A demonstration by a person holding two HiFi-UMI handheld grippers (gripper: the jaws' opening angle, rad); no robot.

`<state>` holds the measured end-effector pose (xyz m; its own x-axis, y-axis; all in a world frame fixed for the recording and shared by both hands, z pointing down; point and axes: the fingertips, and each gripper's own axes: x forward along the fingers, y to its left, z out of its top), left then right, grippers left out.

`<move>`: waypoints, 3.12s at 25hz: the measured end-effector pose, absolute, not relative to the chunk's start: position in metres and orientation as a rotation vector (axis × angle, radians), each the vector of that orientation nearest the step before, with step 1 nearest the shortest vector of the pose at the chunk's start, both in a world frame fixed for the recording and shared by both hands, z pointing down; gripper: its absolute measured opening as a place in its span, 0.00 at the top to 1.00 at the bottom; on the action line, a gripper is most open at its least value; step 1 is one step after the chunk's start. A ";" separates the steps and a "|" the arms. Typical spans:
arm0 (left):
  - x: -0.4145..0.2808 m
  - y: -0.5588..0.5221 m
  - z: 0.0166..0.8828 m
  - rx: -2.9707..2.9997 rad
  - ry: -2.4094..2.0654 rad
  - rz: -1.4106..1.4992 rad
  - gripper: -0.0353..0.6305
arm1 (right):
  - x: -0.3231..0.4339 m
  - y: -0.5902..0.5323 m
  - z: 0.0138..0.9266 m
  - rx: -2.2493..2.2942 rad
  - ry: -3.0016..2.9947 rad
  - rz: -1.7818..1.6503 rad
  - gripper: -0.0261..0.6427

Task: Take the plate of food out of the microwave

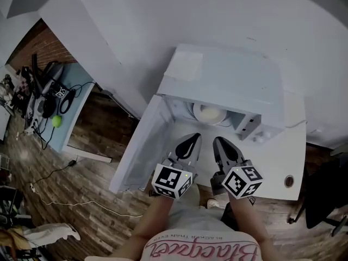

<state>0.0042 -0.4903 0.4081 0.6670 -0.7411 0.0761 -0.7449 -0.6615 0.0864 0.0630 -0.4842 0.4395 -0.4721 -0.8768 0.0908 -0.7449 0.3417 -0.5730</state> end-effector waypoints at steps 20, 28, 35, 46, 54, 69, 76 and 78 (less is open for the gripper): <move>-0.005 -0.540 0.444 2.802 -0.981 0.126 0.94 | 0.060 -0.551 0.525 -1.512 1.869 -1.170 0.72; 0.000 -0.543 0.454 2.809 -0.933 0.132 0.94 | 0.062 -0.574 0.567 -1.532 1.635 -1.338 0.68; 0.001 -0.541 0.456 2.819 -0.911 0.132 0.94 | 0.065 -0.585 0.596 -1.507 1.371 -1.456 0.67; -0.015 -0.550 0.448 2.794 -0.958 0.103 0.94 | 0.070 -0.595 0.615 -1.572 1.158 -1.591 0.63; -0.020 -0.555 0.451 2.776 -0.987 0.088 0.94 | 0.072 -0.590 0.609 -1.586 1.204 -1.577 0.71; -0.025 -0.552 0.448 2.771 -1.002 0.077 0.94 | 0.072 -0.586 0.595 -1.562 1.192 -1.677 0.89; -0.024 -0.546 0.444 2.779 -0.990 0.063 0.94 | 0.065 -0.586 0.587 -1.461 1.227 -1.634 0.92; -0.024 -0.545 0.443 2.785 -0.990 0.062 0.94 | 0.065 -0.586 0.584 -1.428 1.235 -1.613 0.93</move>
<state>-0.0235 -0.5447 0.4426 0.7766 -0.6218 0.1008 -0.6295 -0.7604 0.1597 0.0654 -0.5856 0.5842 -0.1987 -0.9098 0.3645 -0.1144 -0.3478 -0.9306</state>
